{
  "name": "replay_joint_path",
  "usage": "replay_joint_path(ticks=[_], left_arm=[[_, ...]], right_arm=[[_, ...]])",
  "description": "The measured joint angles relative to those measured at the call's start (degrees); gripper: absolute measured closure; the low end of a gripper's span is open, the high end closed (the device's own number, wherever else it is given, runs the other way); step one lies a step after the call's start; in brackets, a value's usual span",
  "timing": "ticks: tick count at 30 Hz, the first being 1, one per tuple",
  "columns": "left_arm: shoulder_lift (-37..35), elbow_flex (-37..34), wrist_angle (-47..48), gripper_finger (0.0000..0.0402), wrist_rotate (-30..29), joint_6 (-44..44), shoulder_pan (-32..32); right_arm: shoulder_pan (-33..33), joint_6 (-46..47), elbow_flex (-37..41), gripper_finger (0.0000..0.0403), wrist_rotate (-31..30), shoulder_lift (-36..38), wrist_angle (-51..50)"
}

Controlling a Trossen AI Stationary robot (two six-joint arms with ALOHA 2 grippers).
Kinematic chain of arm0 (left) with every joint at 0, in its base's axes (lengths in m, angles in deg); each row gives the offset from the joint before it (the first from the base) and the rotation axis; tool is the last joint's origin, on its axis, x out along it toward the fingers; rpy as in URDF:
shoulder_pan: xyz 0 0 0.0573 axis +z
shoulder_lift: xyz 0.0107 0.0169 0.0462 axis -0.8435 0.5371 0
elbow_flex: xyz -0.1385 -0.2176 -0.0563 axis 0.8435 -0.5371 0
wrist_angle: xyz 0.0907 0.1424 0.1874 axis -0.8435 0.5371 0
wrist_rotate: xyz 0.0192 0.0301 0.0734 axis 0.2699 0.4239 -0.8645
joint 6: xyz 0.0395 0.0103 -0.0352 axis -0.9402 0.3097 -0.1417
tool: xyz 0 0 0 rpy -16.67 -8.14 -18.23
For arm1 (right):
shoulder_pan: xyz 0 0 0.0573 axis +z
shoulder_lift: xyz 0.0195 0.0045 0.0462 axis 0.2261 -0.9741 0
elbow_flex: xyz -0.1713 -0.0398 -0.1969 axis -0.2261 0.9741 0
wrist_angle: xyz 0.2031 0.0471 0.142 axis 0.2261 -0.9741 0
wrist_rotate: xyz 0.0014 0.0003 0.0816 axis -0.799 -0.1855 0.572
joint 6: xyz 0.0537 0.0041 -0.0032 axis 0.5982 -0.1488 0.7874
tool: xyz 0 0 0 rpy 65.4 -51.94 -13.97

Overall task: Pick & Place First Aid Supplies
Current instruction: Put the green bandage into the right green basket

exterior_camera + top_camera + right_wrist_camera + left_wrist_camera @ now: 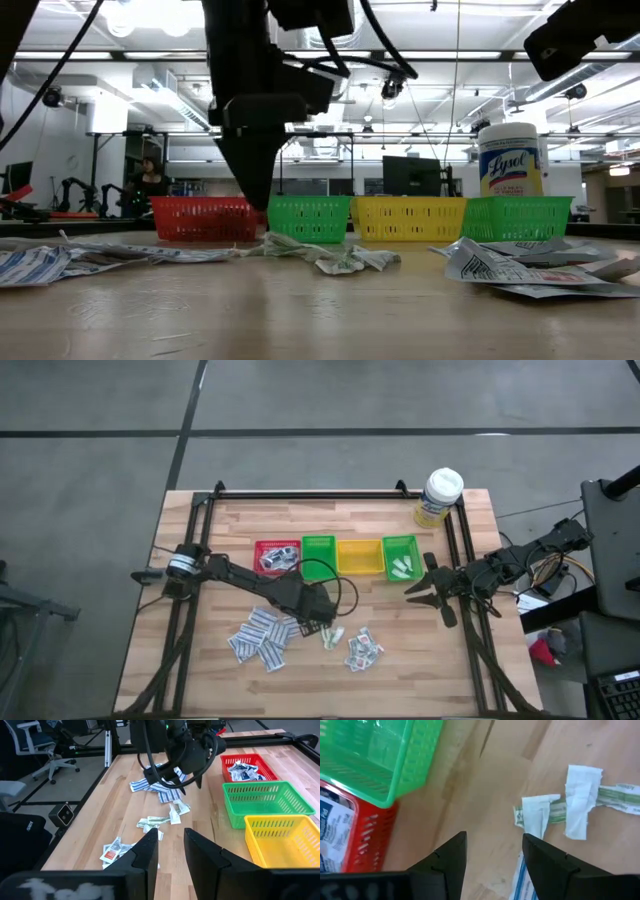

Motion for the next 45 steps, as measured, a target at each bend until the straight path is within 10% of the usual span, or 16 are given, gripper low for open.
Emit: replay_joint_path(ticks=[24,45], left_arm=[[0.6,-6.2,-13.7,0.0213,6.4,-1.5,0.2],[0.1,-3.4,-6.0,0.0213,6.4,2.0,0.9]], right_arm=[[0.0,0.2,0.0,0.0309,0.0,0.0,0.0],[0.0,0.1,0.0,0.0316,0.0,0.0,-0.3]])
